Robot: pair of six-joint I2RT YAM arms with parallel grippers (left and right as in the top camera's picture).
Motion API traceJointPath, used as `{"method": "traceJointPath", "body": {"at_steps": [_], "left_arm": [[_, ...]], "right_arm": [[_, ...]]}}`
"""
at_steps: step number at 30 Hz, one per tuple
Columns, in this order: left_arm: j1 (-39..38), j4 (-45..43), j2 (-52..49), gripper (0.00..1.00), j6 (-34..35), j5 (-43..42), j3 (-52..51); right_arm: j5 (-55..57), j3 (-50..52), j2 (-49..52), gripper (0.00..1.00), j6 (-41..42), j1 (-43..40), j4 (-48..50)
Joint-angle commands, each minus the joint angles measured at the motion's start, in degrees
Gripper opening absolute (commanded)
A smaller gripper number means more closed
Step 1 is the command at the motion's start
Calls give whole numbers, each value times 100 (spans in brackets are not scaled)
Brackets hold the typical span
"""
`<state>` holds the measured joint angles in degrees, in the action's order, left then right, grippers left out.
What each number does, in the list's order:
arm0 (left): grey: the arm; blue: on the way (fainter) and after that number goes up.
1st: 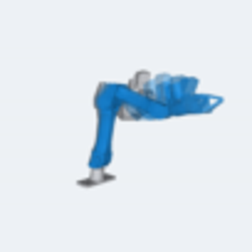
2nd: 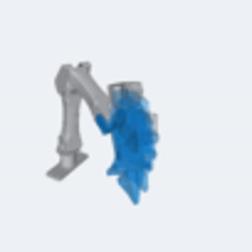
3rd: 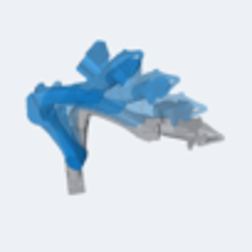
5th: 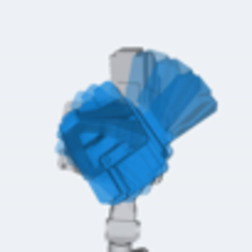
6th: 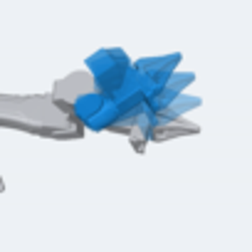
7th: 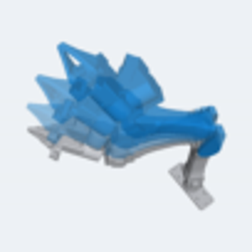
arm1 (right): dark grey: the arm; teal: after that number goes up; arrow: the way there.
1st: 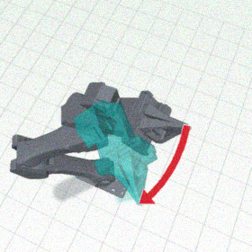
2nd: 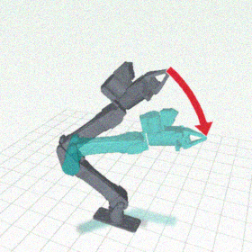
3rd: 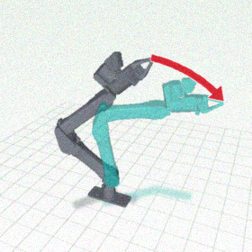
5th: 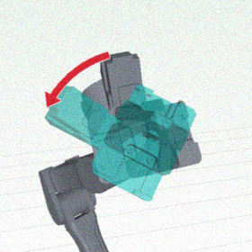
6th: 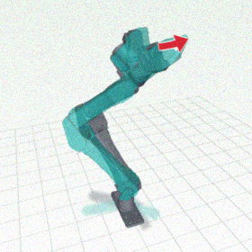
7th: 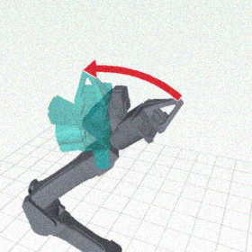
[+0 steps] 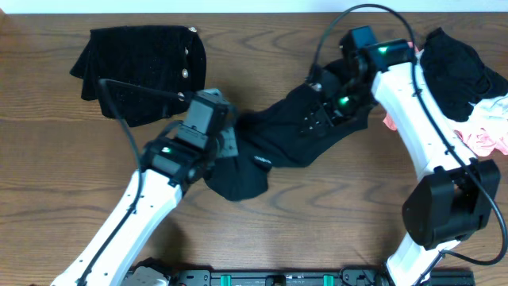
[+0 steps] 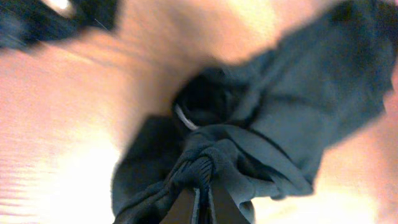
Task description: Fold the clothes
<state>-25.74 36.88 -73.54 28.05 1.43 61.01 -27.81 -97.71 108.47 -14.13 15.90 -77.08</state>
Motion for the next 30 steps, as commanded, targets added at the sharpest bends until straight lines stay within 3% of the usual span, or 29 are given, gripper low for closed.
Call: {"method": "traceJointPath", "body": {"at_steps": [1, 15, 30], "left_arm": [[308, -13, 68, 6, -269, 721, 181], [1073, -1038, 68, 6, -302, 717, 225], [1067, -1257, 68, 6, -809, 678, 1384]], "right_arm": [[81, 24, -186, 86, -72, 326, 146], [2068, 127, -186, 85, 109, 1663, 1008], [2153, 577, -208, 80, 898, 1902, 1753]]}}
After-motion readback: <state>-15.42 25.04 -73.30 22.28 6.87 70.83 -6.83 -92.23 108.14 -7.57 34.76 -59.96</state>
